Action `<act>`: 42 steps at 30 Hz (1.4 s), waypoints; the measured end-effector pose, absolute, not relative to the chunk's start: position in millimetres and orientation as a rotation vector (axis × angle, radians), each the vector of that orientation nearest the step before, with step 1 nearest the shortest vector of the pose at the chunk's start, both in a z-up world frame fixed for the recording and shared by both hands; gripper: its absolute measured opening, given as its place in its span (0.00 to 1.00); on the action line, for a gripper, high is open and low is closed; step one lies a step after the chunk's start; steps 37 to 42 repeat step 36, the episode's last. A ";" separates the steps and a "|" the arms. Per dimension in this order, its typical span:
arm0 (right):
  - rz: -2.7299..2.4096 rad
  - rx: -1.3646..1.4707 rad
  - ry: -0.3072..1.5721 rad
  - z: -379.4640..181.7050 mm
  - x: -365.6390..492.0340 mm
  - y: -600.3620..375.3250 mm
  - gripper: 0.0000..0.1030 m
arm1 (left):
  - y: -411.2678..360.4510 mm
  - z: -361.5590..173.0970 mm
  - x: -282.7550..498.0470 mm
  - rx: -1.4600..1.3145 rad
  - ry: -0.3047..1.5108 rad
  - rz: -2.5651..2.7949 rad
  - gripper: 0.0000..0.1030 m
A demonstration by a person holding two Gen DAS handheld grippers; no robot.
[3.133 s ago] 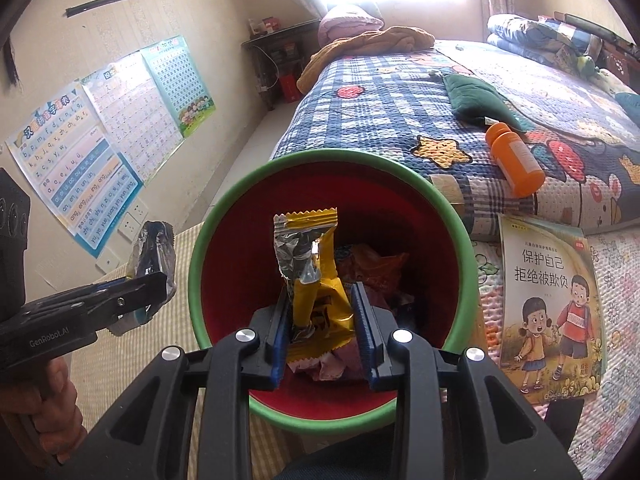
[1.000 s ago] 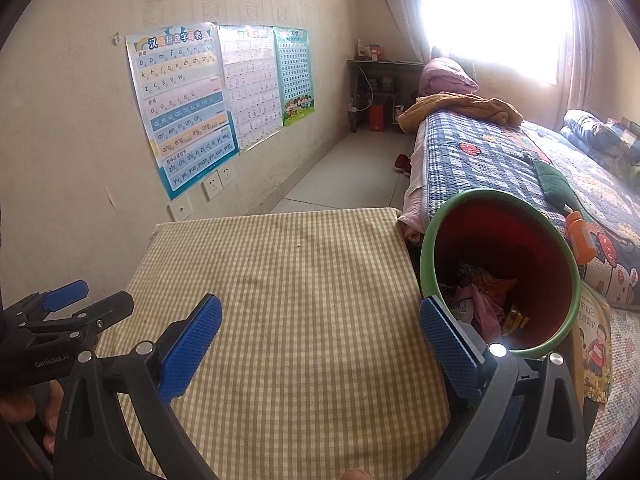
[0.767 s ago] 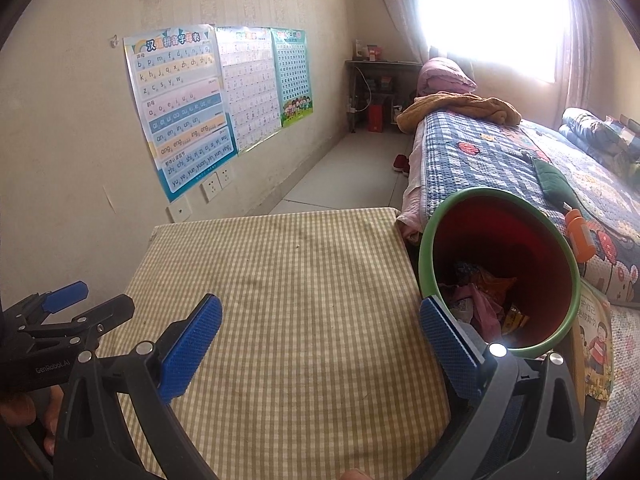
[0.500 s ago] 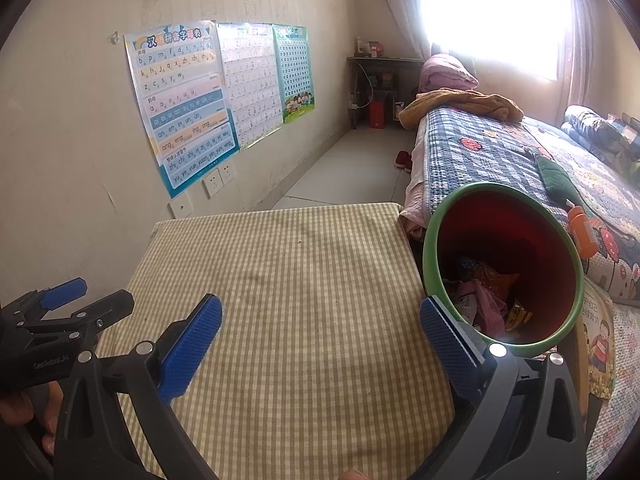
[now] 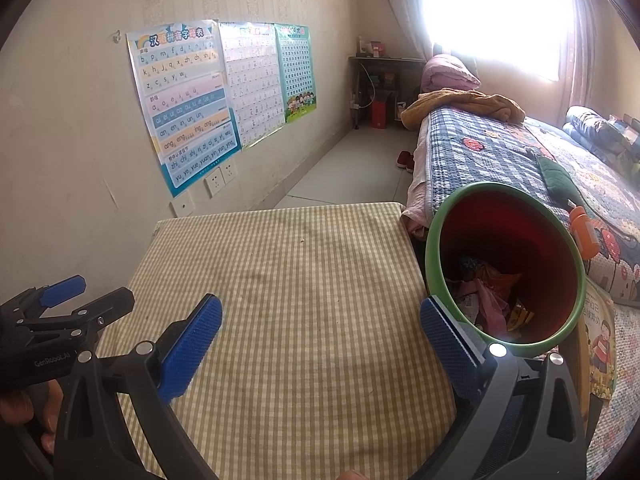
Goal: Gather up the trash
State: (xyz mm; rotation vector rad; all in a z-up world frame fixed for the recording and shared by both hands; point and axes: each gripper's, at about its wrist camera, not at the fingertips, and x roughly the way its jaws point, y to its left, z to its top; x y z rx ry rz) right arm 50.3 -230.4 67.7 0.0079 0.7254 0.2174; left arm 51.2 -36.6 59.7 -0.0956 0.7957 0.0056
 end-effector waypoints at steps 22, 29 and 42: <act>0.217 0.006 0.727 67.6 47.2 -228.1 0.93 | -35.8 61.5 51.5 -0.121 0.803 0.008 0.95; 0.215 0.005 0.729 66.6 46.6 -227.8 0.93 | -26.7 63.3 47.1 -0.164 0.740 0.021 0.95; 0.221 0.000 0.737 64.1 46.5 -225.8 0.93 | -27.1 60.8 51.0 -0.138 0.772 0.055 0.95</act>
